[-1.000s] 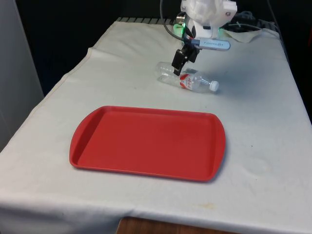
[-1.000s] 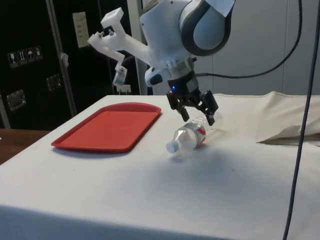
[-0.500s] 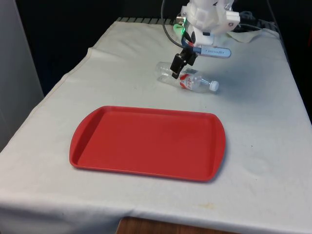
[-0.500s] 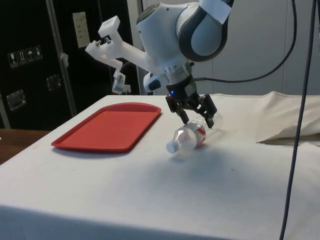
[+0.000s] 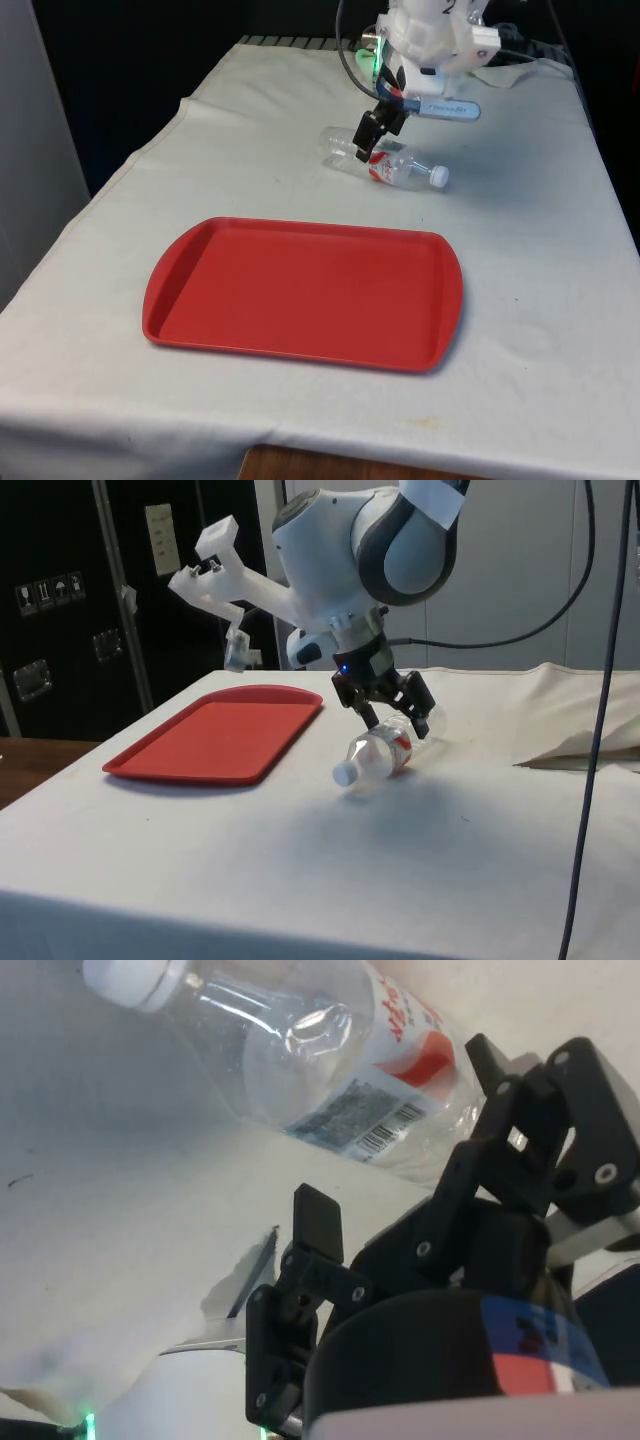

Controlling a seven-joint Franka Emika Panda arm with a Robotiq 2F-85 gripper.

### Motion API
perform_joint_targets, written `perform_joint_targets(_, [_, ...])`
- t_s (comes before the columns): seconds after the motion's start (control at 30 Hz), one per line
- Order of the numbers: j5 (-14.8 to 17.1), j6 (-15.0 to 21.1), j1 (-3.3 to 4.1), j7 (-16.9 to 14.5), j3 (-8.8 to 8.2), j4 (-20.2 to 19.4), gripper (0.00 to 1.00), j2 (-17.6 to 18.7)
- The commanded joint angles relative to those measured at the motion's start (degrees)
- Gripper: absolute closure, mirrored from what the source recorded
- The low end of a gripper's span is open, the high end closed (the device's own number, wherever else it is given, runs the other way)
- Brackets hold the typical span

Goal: Place the bottle upright on the tray.

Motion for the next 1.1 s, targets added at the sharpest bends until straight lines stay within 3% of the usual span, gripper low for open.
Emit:
perform_joint_targets(0.0, [-1.5,-0.7,0.52,1.7,-0.29,0.4,0.00,0.2])
perform_joint_targets(0.17, [-3.2,-1.5,0.57,3.6,0.17,0.6,0.00,0.2])
perform_joint_targets(0.2, [-2.4,-1.3,0.17,2.9,0.57,0.4,0.00,0.1])
perform_joint_targets(0.5, [-3.0,-1.6,0.40,3.8,0.57,0.6,0.00,0.3])
perform_joint_targets(0.53, [-2.6,-1.4,0.11,3.1,0.57,0.4,0.00,0.1])
perform_joint_targets(0.73, [-4.9,-1.0,0.86,6.6,0.80,0.1,0.00,0.3])
perform_joint_targets(0.8, [-6.0,-0.8,0.86,8.0,0.97,-0.1,0.00,0.1])
perform_joint_targets(0.83, [-4.5,-1.4,0.40,6.6,1.38,0.1,0.00,0.3])
perform_joint_targets(0.87, [-6.5,-0.7,0.92,8.8,1.03,-0.2,0.00,0.1])
perform_joint_targets(1.07, [-10.0,0.1,0.97,13.4,1.20,-0.6,0.00,0.1])
